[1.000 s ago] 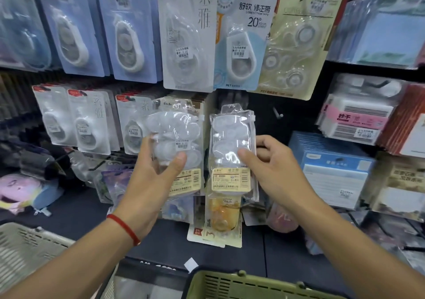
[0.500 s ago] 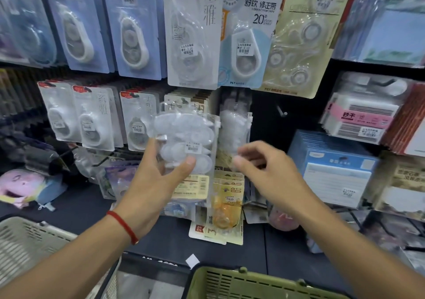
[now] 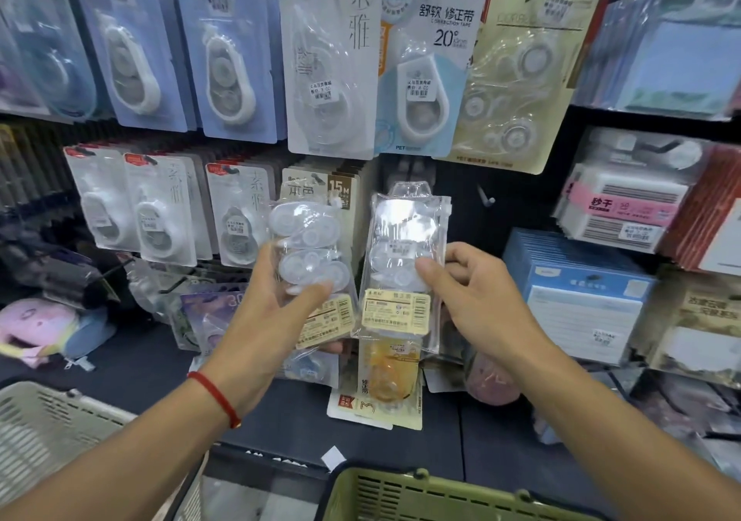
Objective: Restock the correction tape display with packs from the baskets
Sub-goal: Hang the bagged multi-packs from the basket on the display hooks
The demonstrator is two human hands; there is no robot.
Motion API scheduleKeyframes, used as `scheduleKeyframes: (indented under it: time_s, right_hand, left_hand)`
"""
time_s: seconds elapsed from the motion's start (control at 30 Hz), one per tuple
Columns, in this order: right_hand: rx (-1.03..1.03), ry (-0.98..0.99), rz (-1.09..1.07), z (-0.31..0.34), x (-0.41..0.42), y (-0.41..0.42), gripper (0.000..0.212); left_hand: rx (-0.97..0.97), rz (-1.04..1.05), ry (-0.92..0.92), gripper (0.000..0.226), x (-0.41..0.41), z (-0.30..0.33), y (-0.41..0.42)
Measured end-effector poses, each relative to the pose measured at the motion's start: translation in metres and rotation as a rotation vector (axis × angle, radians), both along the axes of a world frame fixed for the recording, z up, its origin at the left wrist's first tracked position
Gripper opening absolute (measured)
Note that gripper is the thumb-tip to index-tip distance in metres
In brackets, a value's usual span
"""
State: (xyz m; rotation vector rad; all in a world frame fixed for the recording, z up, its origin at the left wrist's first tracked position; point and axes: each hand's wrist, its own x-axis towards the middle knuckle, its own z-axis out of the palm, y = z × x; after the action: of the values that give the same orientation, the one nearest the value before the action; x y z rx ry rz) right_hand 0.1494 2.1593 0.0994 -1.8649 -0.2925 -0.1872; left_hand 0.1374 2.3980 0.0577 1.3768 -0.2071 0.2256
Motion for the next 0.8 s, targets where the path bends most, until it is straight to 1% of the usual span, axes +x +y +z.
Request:
scheduleKeyframes:
  time_s: [0.27, 0.43, 0.5, 0.57, 0.6, 0.63, 0.7, 0.77, 0.8]
  right_hand:
    - [0.046, -0.028, 0.015, 0.003, 0.000, 0.001, 0.025]
    - [0.042, -0.019, 0.001, 0.002, 0.000, 0.001, 0.027]
    - [-0.049, 0.016, -0.068, 0.000, 0.003, 0.000, 0.031]
    - [-0.271, -0.002, -0.177, -0.003, 0.005, -0.004, 0.044]
    - [-0.339, -0.029, -0.195, -0.003, 0.005, -0.005, 0.046]
    - [-0.339, -0.043, -0.172, -0.003, 0.005, -0.004, 0.044]
    - [-0.233, -0.014, -0.033, -0.003, 0.003, -0.002, 0.031]
    - [-0.178, 0.031, 0.105, -0.005, 0.002, 0.002, 0.017]
    - [-0.164, 0.035, 0.140, -0.006, 0.002, 0.004, 0.011]
  left_hand:
    - [0.026, 0.057, -0.037, 0.051, 0.001, 0.002, 0.004]
    - [0.006, 0.071, -0.048, 0.052, -0.001, 0.004, 0.003]
    - [0.032, 0.080, -0.063, 0.052, -0.003, 0.006, 0.003]
    - [0.085, 0.083, -0.090, 0.054, -0.004, 0.005, 0.002]
    - [0.124, 0.076, -0.096, 0.057, -0.005, 0.004, 0.001]
    - [0.158, 0.059, -0.091, 0.061, -0.006, 0.002, 0.000]
    - [0.182, -0.019, -0.061, 0.066, -0.009, -0.002, -0.007]
    - [0.173, -0.125, -0.026, 0.064, -0.012, -0.005, -0.016]
    - [0.157, -0.163, -0.012, 0.062, -0.013, -0.005, -0.020]
